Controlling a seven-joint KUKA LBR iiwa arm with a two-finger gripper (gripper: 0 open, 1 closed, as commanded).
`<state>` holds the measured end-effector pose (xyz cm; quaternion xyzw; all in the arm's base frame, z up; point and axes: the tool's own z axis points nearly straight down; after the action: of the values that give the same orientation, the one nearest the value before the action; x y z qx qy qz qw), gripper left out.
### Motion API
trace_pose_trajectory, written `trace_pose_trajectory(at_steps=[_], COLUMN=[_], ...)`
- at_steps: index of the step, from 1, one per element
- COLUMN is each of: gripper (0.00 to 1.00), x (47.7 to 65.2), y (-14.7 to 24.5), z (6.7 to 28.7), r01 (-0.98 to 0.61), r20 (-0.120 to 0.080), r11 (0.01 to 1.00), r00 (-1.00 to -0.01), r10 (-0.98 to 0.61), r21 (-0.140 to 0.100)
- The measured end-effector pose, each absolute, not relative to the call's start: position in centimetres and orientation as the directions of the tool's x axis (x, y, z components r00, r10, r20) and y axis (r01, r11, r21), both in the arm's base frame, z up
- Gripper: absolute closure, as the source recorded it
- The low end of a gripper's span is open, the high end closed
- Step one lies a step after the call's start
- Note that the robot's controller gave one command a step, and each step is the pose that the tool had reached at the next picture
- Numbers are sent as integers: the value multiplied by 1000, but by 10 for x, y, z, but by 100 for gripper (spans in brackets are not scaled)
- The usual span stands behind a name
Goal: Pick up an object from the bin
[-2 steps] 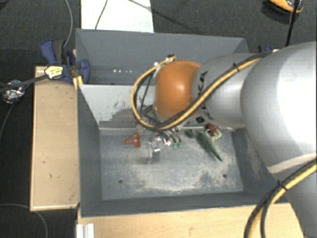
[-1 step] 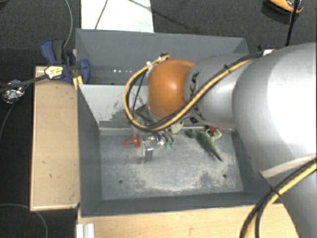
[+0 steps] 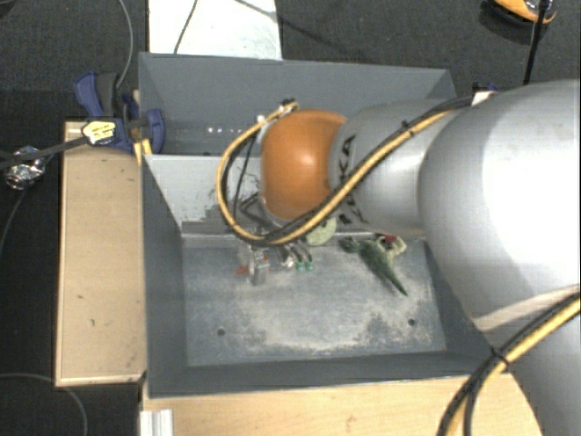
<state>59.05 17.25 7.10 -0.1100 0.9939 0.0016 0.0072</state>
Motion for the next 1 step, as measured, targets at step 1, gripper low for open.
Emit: trace_pose_trajectory(at_steps=[1], gripper=[100], x=[590], y=[172], z=[71], r01=[-218], r20=[-15], r11=[976], r00=[-976], r10=[-218], r21=[2])
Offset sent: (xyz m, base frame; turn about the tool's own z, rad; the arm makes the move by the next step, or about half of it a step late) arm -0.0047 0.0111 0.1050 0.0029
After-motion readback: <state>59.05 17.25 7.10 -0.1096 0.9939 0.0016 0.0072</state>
